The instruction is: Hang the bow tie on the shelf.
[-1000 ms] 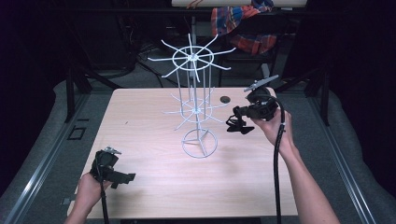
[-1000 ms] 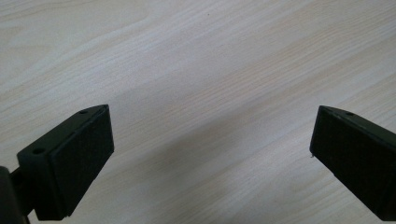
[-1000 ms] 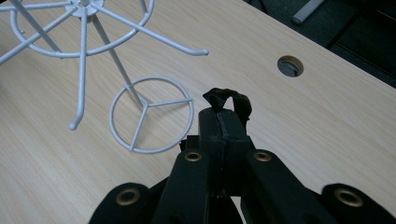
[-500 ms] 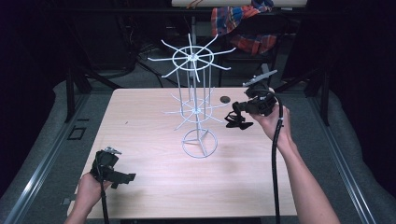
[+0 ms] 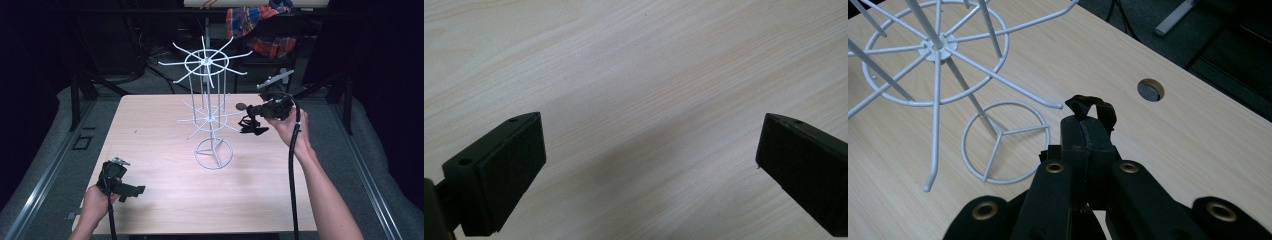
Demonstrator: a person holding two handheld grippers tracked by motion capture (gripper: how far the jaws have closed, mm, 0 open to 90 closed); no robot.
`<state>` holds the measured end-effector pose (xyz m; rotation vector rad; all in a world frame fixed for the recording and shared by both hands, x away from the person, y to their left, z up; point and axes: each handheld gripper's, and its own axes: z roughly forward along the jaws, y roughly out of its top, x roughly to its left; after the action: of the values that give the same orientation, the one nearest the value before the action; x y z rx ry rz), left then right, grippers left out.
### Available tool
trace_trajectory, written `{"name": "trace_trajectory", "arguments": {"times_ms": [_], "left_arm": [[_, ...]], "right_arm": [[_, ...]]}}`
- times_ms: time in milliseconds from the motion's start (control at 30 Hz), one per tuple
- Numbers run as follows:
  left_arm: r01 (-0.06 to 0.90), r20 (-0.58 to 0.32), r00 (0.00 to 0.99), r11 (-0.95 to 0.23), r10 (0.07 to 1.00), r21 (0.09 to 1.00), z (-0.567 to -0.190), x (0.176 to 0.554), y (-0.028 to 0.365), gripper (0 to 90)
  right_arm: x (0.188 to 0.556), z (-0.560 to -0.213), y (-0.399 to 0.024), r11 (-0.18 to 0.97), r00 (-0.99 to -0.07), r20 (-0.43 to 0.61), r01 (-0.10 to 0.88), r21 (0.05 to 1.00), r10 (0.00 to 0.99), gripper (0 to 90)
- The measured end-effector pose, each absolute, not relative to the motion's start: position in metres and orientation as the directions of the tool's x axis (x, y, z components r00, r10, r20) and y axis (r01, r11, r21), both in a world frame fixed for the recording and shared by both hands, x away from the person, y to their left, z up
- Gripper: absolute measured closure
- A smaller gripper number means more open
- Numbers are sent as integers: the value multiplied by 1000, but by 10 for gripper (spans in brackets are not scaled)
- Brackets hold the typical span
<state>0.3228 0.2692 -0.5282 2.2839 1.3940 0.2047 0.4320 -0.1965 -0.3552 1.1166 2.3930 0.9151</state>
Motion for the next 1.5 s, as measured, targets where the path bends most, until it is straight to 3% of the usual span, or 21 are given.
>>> {"name": "trace_trajectory", "arguments": {"times_ms": [833,1500], "left_arm": [[804,-109,483,-391,869,448,-528,324,268,0],[804,-105,482,-392,870,447,-529,325,268,0]], "right_arm": [[433,-360,-175,499,-668,-26,530,686,744,900],[433,-383,-173,494,-673,6,550,674,740,900]]}}
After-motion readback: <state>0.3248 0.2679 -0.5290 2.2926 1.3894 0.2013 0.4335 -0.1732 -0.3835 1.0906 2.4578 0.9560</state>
